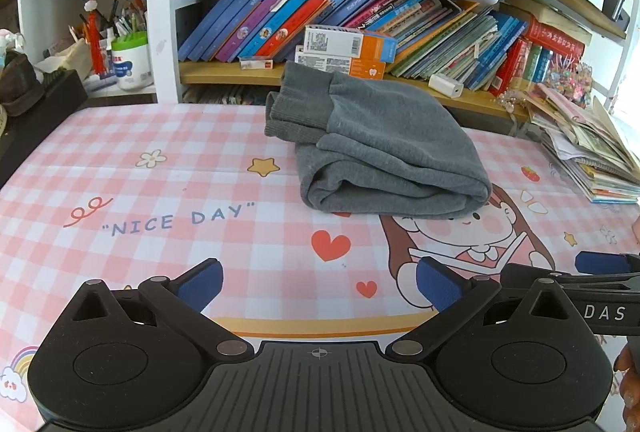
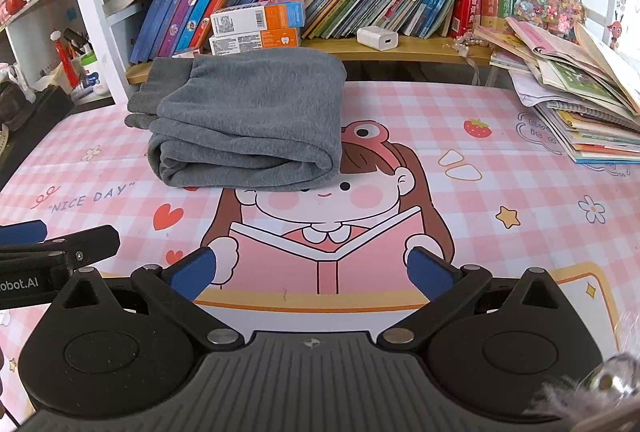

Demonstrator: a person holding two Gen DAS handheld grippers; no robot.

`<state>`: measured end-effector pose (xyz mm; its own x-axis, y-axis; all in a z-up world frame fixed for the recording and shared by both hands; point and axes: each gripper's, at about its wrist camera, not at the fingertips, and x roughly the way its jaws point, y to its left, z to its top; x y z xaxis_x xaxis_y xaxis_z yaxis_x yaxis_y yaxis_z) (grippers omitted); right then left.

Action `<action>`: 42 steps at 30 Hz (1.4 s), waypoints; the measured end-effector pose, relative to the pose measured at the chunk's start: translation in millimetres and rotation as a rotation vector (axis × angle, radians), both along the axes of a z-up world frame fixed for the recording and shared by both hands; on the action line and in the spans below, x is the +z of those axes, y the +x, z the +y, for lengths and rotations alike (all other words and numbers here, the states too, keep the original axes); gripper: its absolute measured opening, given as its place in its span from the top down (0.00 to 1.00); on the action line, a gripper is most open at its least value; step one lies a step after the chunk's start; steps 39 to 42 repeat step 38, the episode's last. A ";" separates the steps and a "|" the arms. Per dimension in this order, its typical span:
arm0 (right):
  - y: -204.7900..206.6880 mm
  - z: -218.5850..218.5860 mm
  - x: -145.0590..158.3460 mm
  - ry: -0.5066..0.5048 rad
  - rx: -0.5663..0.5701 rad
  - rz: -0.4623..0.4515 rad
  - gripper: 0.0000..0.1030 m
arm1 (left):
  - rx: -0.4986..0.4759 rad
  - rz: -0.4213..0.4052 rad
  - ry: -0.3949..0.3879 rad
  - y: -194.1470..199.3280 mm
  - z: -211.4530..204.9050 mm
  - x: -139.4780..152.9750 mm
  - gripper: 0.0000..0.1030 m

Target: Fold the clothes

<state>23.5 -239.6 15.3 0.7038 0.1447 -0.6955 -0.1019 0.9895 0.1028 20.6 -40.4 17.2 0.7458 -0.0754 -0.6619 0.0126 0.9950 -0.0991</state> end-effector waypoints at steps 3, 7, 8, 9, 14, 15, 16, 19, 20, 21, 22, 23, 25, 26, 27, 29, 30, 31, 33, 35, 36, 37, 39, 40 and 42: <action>0.6 -0.1 -0.4 0.000 0.000 0.002 0.00 | -0.001 0.001 0.001 -0.2 -0.6 -0.6 0.00; 1.2 0.0 -1.2 0.000 0.002 0.004 0.00 | -0.003 0.003 0.000 0.4 -1.2 -1.1 0.00; 1.2 0.2 -1.3 0.000 0.002 0.005 0.00 | -0.003 0.003 -0.001 0.6 -1.2 -1.2 0.00; 1.1 0.3 -1.4 -0.001 0.002 0.006 0.00 | -0.003 0.003 -0.001 0.8 -1.1 -1.4 0.00; 1.0 0.4 -1.6 -0.002 0.003 0.008 0.00 | -0.003 0.010 -0.005 1.4 -1.0 -2.6 0.00; 1.2 0.3 -1.8 -0.002 0.002 0.010 0.00 | -0.003 0.011 -0.005 1.5 -0.9 -2.8 0.00; 1.5 0.3 -2.0 -0.002 0.002 0.011 0.00 | -0.004 0.012 -0.005 1.8 -0.9 -2.9 0.00; 2.4 0.6 -2.7 -0.003 0.004 0.014 0.00 | -0.007 0.013 -0.005 2.5 -0.9 -3.2 0.00; 2.4 0.9 -2.8 -0.003 0.004 0.014 0.00 | -0.008 0.014 -0.005 2.8 -1.0 -3.3 0.00; 2.7 0.9 -2.8 -0.004 0.005 0.014 0.00 | -0.009 0.015 -0.005 3.0 -1.0 -3.4 0.00; 2.9 0.9 -2.8 -0.003 0.005 0.014 0.00 | -0.010 0.016 -0.006 3.4 -1.0 -3.7 0.00; 2.9 0.9 -2.8 -0.003 0.004 0.015 0.00 | -0.011 0.017 -0.006 3.7 -1.0 -4.0 0.00; 2.9 1.1 -2.9 -0.003 0.003 0.016 0.00 | -0.011 0.018 -0.006 4.1 -1.0 -4.2 0.00; 3.1 1.1 -3.0 -0.003 0.003 0.017 0.00 | -0.010 0.019 -0.006 4.3 -1.0 -4.3 0.00; 3.4 1.0 -3.2 -0.003 0.004 0.017 0.00 | -0.010 0.019 -0.008 4.3 -0.8 -4.4 0.00; 3.9 0.7 -3.5 -0.003 0.005 0.018 0.00 | -0.011 0.018 -0.016 3.8 -0.2 -4.6 0.00; 4.1 0.5 -3.7 -0.003 0.005 0.019 0.00 | -0.011 0.017 -0.021 3.4 0.1 -4.6 0.00; 4.4 0.4 -4.0 -0.002 0.006 0.020 0.00 | -0.012 0.013 -0.027 2.6 0.8 -4.3 0.00; 4.6 0.3 -4.4 -0.002 0.006 0.023 0.00 | -0.019 0.009 -0.038 1.8 1.2 -4.0 0.00; 4.9 0.0 -5.1 -0.001 0.006 0.026 0.00 | -0.028 0.008 -0.047 1.6 0.9 -3.8 0.00; 5.2 -0.1 -5.8 -0.001 0.006 0.029 0.00 | -0.031 0.008 -0.045 1.6 0.2 -3.9 0.00; 5.5 -0.1 -6.4 -0.001 0.006 0.031 0.00 | -0.034 0.008 -0.043 1.7 -0.6 -4.1 0.00; 5.8 -0.1 -6.9 0.000 0.007 0.033 0.00 | -0.037 0.008 -0.041 1.9 -1.3 -4.2 0.00; 5.8 -0.1 -6.9 0.000 0.007 0.033 0.00 | -0.037 0.008 -0.041 1.9 -1.3 -4.2 0.00; 5.8 -0.1 -6.9 0.000 0.007 0.033 0.00 | -0.037 0.008 -0.041 1.9 -1.3 -4.2 0.00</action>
